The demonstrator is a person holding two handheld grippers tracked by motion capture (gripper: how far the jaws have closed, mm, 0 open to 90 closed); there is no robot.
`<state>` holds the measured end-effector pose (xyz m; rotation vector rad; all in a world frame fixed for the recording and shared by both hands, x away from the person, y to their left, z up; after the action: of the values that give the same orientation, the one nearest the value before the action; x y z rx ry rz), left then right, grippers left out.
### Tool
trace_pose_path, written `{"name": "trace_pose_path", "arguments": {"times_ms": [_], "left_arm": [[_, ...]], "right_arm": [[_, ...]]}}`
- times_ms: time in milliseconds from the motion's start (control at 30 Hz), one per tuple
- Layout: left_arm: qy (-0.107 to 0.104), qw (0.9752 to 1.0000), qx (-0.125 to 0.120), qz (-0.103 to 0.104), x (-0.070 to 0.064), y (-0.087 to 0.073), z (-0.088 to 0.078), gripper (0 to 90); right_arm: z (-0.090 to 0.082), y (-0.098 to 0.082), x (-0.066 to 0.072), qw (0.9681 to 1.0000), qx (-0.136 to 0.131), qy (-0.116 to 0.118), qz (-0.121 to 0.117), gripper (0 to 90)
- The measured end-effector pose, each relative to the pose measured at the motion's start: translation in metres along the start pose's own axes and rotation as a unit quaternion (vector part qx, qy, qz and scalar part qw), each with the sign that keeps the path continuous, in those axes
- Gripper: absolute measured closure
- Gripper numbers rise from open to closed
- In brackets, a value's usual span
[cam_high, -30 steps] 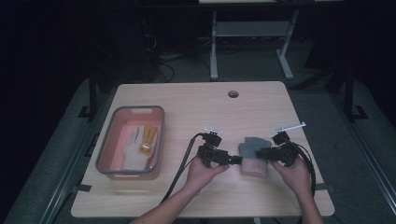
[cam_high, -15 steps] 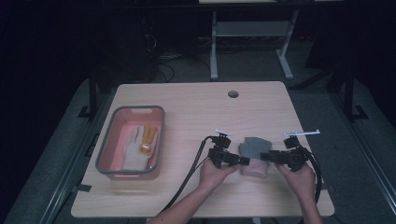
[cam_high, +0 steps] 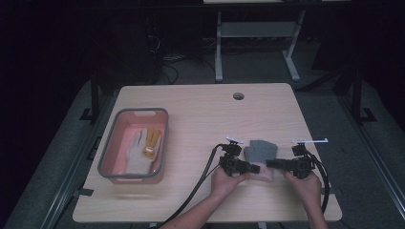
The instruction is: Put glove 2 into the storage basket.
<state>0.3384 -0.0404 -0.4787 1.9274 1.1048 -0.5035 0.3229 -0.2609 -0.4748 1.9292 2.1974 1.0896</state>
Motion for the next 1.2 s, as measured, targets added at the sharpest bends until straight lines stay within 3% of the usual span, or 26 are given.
{"name": "trace_pose_path", "arguments": {"times_ms": [200,333,567,667,800,1200], "left_arm": [[0.005,1.0000,0.001,0.004,0.000,0.000,0.000,43.1],[-0.002,1.0000,-0.001,-0.002,0.001,0.000,0.001,46.0],[-0.020,0.9992,-0.013,-0.031,0.006,0.002,0.004,51.9],[-0.026,0.9989,-0.018,-0.034,0.007,0.003,0.003,56.5],[-0.037,0.9982,-0.030,-0.036,0.009,0.003,0.002,60.7],[-0.053,0.9969,-0.046,-0.038,0.012,0.000,-0.015,61.3]], "right_arm": [[0.005,-0.005,-0.006,0.9989,0.003,0.026,0.038,48.2],[0.006,-0.007,-0.005,0.9986,-0.005,0.026,0.045,51.9],[0.011,-0.009,-0.007,0.9948,-0.005,0.065,0.078,63.7],[0.012,-0.009,-0.008,0.9943,-0.010,0.076,0.075,69.2],[0.009,-0.009,-0.005,0.9952,-0.014,0.072,0.064,72.0],[0.005,-0.006,0.009,0.9943,-0.033,0.084,0.056,73.2]]}}
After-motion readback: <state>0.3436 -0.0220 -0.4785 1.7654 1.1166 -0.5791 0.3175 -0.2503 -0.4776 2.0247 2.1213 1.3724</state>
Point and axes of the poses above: each handheld gripper's, and its own axes: z roughly forward along the jaws, y roughly out of its top, x roughly to its left, the point moved 2 cm from there along z, roughly forward along the jaws, and after that the axes turned 8 degrees about -y, right-handed, at the moved point
